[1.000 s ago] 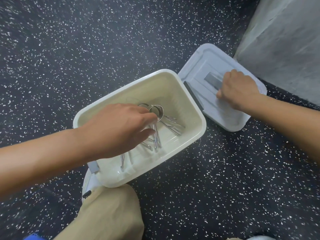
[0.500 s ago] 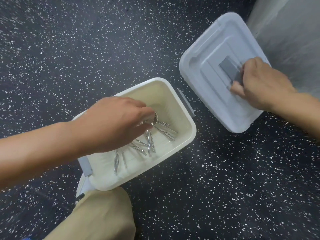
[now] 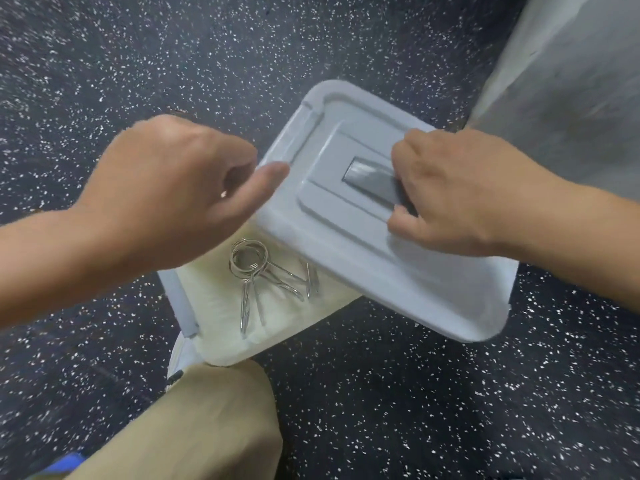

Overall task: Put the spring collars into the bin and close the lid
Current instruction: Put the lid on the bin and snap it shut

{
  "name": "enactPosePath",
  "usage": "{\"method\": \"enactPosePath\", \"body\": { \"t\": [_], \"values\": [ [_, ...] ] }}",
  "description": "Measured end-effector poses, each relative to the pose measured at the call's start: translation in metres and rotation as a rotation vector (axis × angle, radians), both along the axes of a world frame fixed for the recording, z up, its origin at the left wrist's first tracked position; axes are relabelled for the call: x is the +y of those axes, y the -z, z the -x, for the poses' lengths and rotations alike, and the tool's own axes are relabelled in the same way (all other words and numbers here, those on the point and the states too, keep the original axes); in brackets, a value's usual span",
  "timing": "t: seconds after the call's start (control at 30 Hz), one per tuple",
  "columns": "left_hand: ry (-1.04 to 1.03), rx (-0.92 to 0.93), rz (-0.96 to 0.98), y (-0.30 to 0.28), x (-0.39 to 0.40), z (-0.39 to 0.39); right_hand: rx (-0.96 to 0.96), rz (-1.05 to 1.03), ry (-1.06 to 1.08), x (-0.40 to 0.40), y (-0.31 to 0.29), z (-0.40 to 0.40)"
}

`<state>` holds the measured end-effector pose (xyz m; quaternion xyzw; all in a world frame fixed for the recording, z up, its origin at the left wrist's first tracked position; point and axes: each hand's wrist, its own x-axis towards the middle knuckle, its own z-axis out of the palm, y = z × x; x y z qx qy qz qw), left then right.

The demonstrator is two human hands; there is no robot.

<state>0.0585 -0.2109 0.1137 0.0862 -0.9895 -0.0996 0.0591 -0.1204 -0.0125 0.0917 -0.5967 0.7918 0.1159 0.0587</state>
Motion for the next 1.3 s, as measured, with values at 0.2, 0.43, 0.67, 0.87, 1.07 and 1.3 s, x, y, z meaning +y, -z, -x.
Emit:
{"method": "enactPosePath", "body": {
  "t": [0.2, 0.43, 0.67, 0.87, 1.07, 1.3],
  "values": [
    [-0.018, -0.094, 0.024, 0.012, -0.004, -0.027, 0.069, -0.104, -0.218, -0.026, 0.012, -0.042],
    [-0.185, -0.097, -0.194, 0.037, -0.002, -0.059, 0.246, -0.137, -0.426, -0.069, 0.022, -0.077],
    [-0.474, -0.228, -0.417, 0.060, -0.018, -0.096, 0.282, -0.202, -0.447, -0.089, 0.025, -0.085],
    [-0.704, -0.445, -0.661, 0.074, -0.023, -0.126, 0.226, -0.228, -0.453, -0.091, 0.032, -0.094],
    [-0.816, -0.546, -0.931, 0.084, -0.019, -0.141, 0.079, -0.140, -0.384, -0.093, 0.047, -0.102],
    [-0.813, -0.550, -0.994, 0.089, -0.016, -0.143, -0.291, 0.308, 0.038, -0.062, 0.064, -0.069]
  ]
}}
